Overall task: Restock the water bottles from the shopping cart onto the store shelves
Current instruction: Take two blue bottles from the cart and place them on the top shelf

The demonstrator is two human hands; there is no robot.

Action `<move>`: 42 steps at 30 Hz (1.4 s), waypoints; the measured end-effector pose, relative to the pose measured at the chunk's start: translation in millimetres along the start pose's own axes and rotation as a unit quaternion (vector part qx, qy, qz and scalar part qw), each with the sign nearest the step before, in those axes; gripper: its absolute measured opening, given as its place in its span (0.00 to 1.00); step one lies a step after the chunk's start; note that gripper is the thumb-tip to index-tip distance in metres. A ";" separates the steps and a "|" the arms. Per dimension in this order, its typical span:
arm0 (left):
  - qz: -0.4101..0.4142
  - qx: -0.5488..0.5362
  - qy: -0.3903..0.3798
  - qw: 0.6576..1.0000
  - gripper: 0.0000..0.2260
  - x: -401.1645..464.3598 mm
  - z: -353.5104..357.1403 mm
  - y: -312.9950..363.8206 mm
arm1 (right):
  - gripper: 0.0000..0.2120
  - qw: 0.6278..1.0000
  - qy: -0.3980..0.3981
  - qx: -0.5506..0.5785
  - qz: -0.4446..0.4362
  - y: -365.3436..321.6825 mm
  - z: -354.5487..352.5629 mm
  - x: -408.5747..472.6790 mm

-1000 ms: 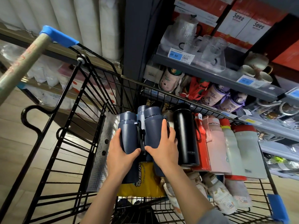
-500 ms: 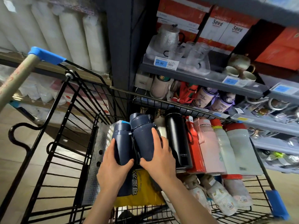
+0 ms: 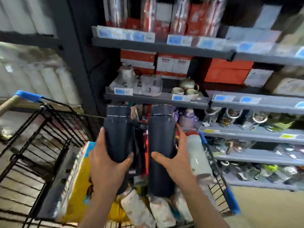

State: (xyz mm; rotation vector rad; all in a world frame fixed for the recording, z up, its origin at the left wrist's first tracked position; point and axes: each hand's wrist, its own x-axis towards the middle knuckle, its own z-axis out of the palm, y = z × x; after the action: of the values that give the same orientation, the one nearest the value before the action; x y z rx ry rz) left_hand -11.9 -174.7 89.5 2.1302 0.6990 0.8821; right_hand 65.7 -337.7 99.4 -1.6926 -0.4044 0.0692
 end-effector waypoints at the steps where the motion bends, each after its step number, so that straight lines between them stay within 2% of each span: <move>1: 0.013 -0.001 0.004 1.000 0.49 -12.6 10.4 23.6 | 0.45 1.000 0.005 0.014 -0.013 -4.7 -30.0 -7.5; 5: 0.091 -0.048 0.029 0.994 0.48 -56.0 61.7 132.4 | 0.48 0.997 0.037 0.001 -0.071 -32.7 -155.7 -32.6; 10: 0.200 -0.133 0.010 0.971 0.48 -101.8 131.5 280.8 | 0.46 0.982 0.122 -0.012 -0.142 -77.7 -310.5 -51.4; 18: 0.375 -0.201 0.012 0.905 0.46 -111.1 238.7 482.4 | 0.45 0.929 0.280 -0.044 -0.236 -133.8 -508.0 -19.7; 22: 0.437 -0.231 0.037 0.869 0.46 -93.2 302.5 572.7 | 0.45 0.904 0.315 -0.077 -0.280 -152.8 -600.2 19.6; 30: 0.462 -0.342 0.098 0.813 0.48 -18.9 429.1 776.1 | 0.47 0.855 0.349 -0.122 -0.364 -199.8 -792.2 156.9; 36: 0.457 -0.441 0.107 0.765 0.47 11.2 497.2 917.2 | 0.47 0.812 0.361 -0.127 -0.440 -240.0 -902.7 250.5; 42: 0.488 -0.388 0.180 0.761 0.42 33.5 563.1 993.7 | 0.49 0.797 0.289 -0.099 -0.521 -261.2 -981.7 337.3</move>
State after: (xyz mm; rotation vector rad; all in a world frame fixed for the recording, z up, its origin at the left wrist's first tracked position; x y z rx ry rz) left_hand 637.2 -973.2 586.3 1.4312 -0.6776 1.7615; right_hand 591.4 -1137.1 579.3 -1.3798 -0.8336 -1.3105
